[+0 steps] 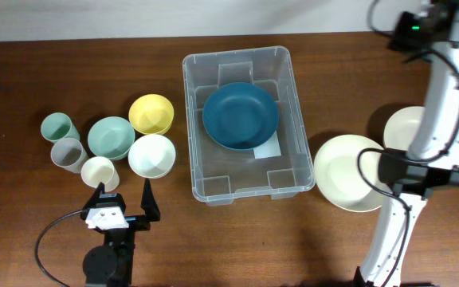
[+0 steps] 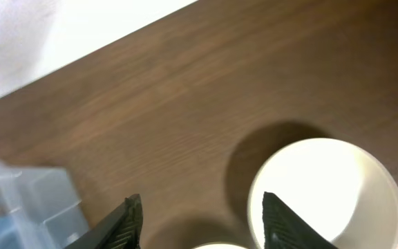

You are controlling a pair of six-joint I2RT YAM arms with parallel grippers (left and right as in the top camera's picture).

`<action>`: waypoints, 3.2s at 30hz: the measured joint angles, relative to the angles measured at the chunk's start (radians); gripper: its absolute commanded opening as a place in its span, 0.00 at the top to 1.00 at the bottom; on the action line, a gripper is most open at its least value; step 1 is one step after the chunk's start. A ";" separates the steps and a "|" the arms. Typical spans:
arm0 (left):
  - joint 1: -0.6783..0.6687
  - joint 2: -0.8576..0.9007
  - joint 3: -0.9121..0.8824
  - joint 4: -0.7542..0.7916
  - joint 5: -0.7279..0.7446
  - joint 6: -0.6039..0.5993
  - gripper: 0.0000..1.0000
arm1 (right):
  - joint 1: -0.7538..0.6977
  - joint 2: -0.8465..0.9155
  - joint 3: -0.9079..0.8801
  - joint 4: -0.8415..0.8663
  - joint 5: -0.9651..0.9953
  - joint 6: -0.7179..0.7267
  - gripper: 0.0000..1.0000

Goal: Pack container
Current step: 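Move the right gripper to the beige bowl's rim, then grasp the beige bowl's rim with the right gripper and lift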

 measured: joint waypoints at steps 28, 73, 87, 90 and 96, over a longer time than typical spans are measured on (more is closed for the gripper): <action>0.000 0.000 0.000 0.000 0.000 0.000 0.00 | -0.465 -0.753 -0.664 0.000 0.037 -0.106 0.42; 0.000 0.000 0.000 0.000 0.000 0.000 0.00 | -0.673 -0.614 -2.010 1.226 -0.332 -0.128 0.32; 0.000 0.000 0.000 0.000 0.000 0.000 0.00 | -0.673 -0.565 -2.012 1.305 -0.336 -0.098 0.49; 0.000 0.000 0.000 0.000 0.000 0.000 0.00 | -0.673 -0.549 -2.012 1.324 -0.336 -0.099 0.54; 0.000 0.000 0.000 0.000 0.000 0.000 0.00 | -0.673 -0.514 -2.012 1.349 -0.343 -0.098 0.60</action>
